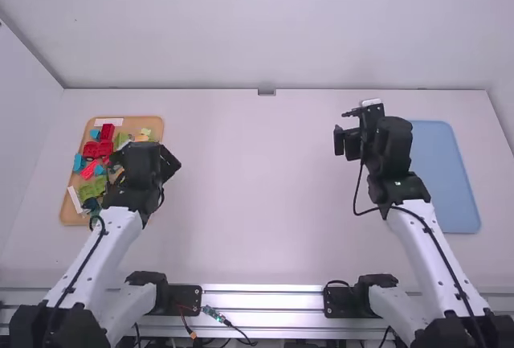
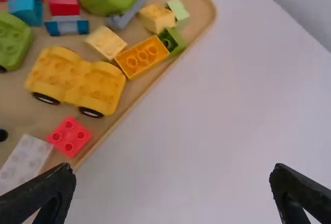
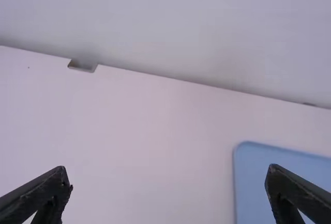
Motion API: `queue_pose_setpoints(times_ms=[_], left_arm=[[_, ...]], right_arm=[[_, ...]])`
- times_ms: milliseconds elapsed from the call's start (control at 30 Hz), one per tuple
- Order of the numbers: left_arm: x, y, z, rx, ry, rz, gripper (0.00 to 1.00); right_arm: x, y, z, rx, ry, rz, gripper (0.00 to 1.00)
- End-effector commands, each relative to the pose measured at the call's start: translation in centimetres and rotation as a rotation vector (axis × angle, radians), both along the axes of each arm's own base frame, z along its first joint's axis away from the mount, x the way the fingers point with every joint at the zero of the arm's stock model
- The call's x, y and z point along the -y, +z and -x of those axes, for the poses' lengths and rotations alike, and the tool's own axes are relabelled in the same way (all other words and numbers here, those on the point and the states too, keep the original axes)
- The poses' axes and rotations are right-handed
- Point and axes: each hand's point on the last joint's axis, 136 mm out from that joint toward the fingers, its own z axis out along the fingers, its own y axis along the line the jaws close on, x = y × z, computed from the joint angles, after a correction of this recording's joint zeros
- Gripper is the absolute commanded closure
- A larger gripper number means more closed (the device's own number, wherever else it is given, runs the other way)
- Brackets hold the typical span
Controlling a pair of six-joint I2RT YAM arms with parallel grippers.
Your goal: Assemble lego blocks to make yellow taxi
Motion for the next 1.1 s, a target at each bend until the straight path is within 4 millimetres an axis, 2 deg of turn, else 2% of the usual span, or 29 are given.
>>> queue_pose_setpoints(times_ms=[0, 233, 433, 767, 900, 967, 1067], left_arm=[[-1.3, 1.1, -0.8, 0.028, 0.093, 0.064, 0.01], [-2.9, 0.4, -1.0, -0.03, 0.199, 0.193, 0.01], [-5.7, -0.3, -0.6, -0.082, 0.362, 0.269, 0.01], [-8.6, -1.7, -0.2, -0.264, 0.325, 0.371, 0.01], [-10.9, -2.2, 0.6, -0.337, 0.345, 0.364, 0.01], [-13.0, -2.5, 1.8, -0.401, 0.378, 0.331, 0.01], [-14.3, -2.9, 2.5, -0.447, 0.383, 0.341, 0.01]], right_arm=[[0.0, 0.8, -0.3, 0.016, -0.003, -0.003, 0.01], [0.1, 0.7, -0.2, 0.009, -0.005, -0.001, 0.01], [0.0, 0.8, -0.3, 0.014, -0.002, -0.003, 0.01], [-0.4, 0.9, -0.3, 0.021, 0.008, -0.003, 0.01], [-0.6, 1.0, -0.3, 0.024, 0.013, -0.005, 0.01], [-0.6, 1.0, -0.3, 0.025, 0.013, -0.004, 0.01], [-0.6, 1.1, -0.4, 0.028, 0.013, -0.004, 0.01]])
